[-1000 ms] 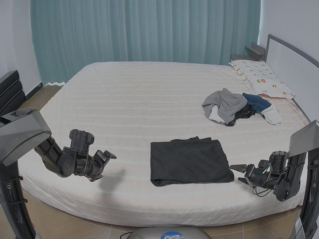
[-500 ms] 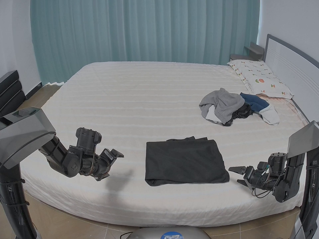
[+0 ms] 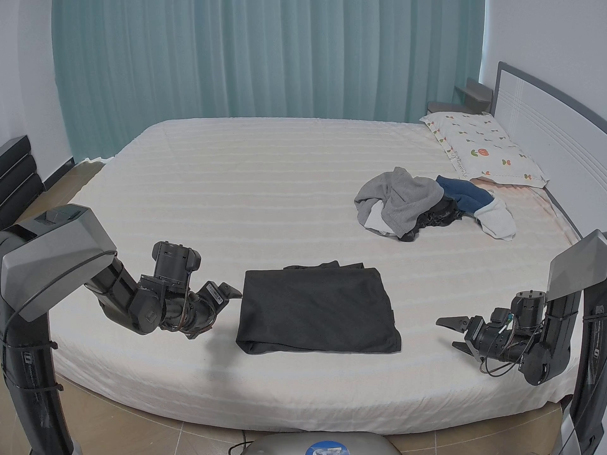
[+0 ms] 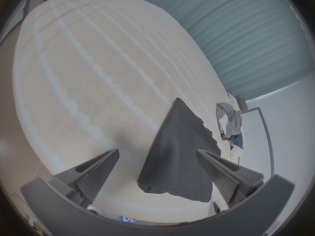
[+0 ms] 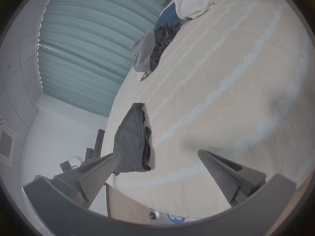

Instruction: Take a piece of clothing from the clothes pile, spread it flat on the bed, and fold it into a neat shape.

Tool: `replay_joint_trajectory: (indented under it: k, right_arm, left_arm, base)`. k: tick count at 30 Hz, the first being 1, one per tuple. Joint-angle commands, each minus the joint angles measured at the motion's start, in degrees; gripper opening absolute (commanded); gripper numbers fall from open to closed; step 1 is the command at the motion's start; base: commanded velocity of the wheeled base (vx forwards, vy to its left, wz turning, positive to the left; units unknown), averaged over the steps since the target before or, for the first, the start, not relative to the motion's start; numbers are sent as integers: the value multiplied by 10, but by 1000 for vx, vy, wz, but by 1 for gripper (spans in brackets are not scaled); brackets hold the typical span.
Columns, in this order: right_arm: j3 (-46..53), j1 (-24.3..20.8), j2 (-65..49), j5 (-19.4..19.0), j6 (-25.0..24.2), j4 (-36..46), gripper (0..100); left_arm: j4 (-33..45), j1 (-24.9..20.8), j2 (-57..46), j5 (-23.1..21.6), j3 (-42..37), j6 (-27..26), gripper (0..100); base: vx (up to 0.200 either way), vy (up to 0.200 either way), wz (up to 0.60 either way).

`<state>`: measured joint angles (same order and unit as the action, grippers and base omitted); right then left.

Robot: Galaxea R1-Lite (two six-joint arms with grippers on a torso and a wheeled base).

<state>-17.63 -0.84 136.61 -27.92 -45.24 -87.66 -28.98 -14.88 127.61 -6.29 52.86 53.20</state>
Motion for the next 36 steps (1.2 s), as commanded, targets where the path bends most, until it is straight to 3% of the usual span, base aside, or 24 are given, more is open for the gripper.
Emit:
replay_joint_trajectory:
  k: [1,5,7,32,33,36]
  right_arm:
    - [7,0,11,0,2,-18,100]
    - [8,0,15,1,3,-20,100]
    - [8,0,15,1,4,-20,100]
    - [7,-1,16,1,9,-20,100]
    - [7,-1,16,1,9,-20,100]
    - [8,-1,16,1,9,-20,100]
  left_arm:
    - [-6,-15,43,9,15,-58,100]
    - [-12,-16,54,21,22,-80,100]
    - [-46,-27,89,55,49,-107,100]
    - [-60,-53,121,56,82,-107,100]
    - [-60,-53,121,56,82,-107,0]
    - [-59,-52,120,59,84,-103,0]
  base:
    - [0,0,0]
    - [0,0,0]
    - [0,0,0]
    - [0,0,0]
    - [0,0,0]
    - [0,0,0]
